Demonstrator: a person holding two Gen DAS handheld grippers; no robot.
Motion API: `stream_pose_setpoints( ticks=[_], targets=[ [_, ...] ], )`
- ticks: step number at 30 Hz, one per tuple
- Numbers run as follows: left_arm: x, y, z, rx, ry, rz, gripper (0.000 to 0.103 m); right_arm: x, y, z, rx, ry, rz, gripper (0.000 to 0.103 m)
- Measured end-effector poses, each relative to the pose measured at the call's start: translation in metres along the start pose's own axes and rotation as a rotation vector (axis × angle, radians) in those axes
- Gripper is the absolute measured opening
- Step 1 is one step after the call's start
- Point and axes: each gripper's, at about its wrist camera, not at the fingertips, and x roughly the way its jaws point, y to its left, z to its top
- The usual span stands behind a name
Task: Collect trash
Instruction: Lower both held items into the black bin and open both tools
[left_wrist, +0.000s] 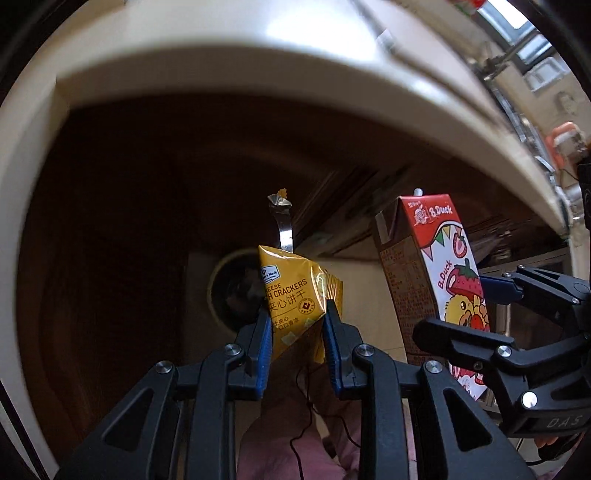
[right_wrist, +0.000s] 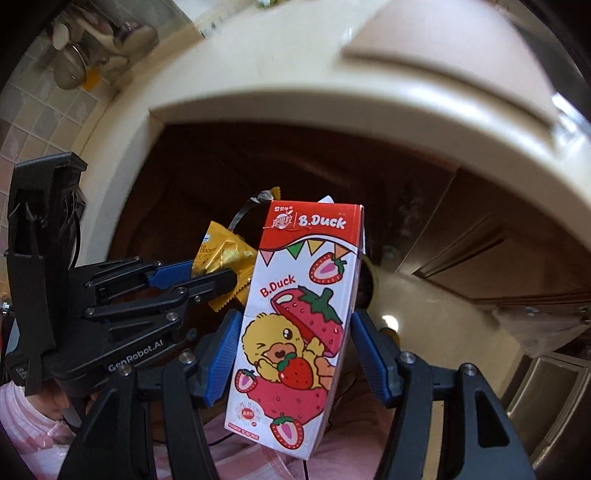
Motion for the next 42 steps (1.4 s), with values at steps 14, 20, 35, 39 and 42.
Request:
stream_pose_setpoints(
  ticks=[14,20,35,39,42],
  targets=[
    [0.180,0.069,-0.020,-0.073,0.137,0.056,0.041,0.231,-0.057,0.000,0.026,0.159,-0.053,0.063],
    [0.227,0.091,-0.022,-0.105,0.163,0.063,0.062,0.279,-0.072,0.012,0.020,0.191,-0.061,0.065],
    [0.244,0.105,-0.035,-0.174,0.205,0.120,0.068,0.278,-0.062,0.005,-0.009,0.153,-0.062,0.071],
    [0.238,0.104,-0.037,-0.174,0.196,0.122,0.068,0.271,-0.060,0.002,-0.006,0.145,-0.060,0.071],
    [0.230,0.101,-0.036,-0.161,0.187,0.127,0.068,0.265,-0.061,0.001,0.000,0.141,-0.058,0.071]
  ],
)
